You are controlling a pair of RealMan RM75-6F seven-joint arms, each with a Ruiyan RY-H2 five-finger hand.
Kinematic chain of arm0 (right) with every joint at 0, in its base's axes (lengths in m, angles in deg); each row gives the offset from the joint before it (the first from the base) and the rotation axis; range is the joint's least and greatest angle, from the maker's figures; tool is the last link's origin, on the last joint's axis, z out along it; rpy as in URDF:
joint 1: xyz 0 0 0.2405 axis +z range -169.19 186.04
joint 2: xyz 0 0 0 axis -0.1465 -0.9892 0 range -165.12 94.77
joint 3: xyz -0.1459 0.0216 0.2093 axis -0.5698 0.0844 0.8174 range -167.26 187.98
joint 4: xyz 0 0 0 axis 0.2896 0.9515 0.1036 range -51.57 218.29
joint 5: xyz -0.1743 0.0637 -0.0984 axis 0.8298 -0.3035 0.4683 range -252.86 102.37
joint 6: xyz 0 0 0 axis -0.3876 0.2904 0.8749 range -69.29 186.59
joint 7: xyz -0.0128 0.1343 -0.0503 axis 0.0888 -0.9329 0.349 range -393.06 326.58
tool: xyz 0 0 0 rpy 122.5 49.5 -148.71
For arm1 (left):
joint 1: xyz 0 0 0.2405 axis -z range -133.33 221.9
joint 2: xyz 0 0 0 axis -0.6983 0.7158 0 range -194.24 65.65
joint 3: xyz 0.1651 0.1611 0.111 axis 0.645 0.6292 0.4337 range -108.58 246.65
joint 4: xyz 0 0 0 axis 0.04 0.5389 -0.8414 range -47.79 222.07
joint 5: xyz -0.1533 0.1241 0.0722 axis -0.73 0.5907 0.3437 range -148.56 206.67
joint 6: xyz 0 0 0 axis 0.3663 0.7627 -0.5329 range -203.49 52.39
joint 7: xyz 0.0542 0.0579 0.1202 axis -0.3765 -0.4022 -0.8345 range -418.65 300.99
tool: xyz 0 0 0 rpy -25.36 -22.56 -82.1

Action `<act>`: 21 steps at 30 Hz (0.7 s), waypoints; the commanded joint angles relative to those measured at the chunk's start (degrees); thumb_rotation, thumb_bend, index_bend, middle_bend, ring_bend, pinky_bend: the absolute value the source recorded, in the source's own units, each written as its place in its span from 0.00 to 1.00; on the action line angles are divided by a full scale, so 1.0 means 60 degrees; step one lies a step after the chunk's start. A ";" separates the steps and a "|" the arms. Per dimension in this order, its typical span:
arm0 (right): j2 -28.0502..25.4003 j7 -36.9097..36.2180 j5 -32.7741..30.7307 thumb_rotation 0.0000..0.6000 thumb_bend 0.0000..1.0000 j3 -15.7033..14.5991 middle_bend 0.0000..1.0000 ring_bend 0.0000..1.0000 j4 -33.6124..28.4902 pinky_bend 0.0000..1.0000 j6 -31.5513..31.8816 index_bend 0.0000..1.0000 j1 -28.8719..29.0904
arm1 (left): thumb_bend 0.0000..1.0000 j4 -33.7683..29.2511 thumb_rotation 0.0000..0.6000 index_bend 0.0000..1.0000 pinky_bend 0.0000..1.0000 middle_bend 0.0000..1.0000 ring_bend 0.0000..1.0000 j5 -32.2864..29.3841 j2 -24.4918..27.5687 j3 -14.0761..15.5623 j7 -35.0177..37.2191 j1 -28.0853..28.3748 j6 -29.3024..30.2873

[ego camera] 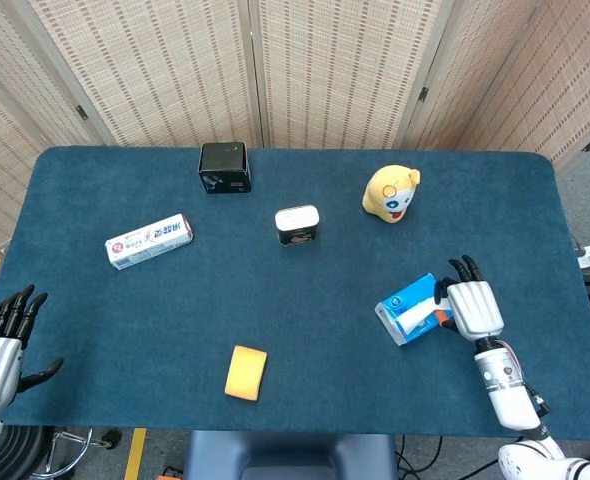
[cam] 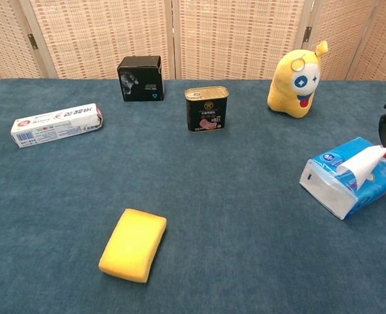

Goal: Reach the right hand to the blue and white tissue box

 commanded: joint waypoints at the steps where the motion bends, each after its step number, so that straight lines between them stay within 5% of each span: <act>1: -0.0063 -0.0370 0.0371 1.00 0.40 -0.0046 0.57 0.15 -0.0120 0.11 0.0470 0.69 -0.0099 | 0.24 0.0003 1.00 0.00 0.13 0.00 0.00 -0.0006 0.0003 -0.0002 0.0017 -0.0001 0.0000; 12: -0.1482 -0.1984 0.2829 1.00 0.39 -0.0295 0.57 0.17 -0.2049 0.12 0.3730 0.69 -0.1002 | 0.24 0.0001 1.00 0.00 0.13 0.00 0.00 -0.0006 0.0008 0.0003 0.0007 -0.0007 0.0006; 21: -0.1897 -0.2423 0.4529 1.00 0.39 -0.1184 0.57 0.18 -0.2312 0.13 0.5489 0.69 -0.1941 | 0.24 -0.0024 1.00 0.00 0.13 0.00 0.00 0.0025 0.0017 0.0013 -0.0030 -0.0031 0.0061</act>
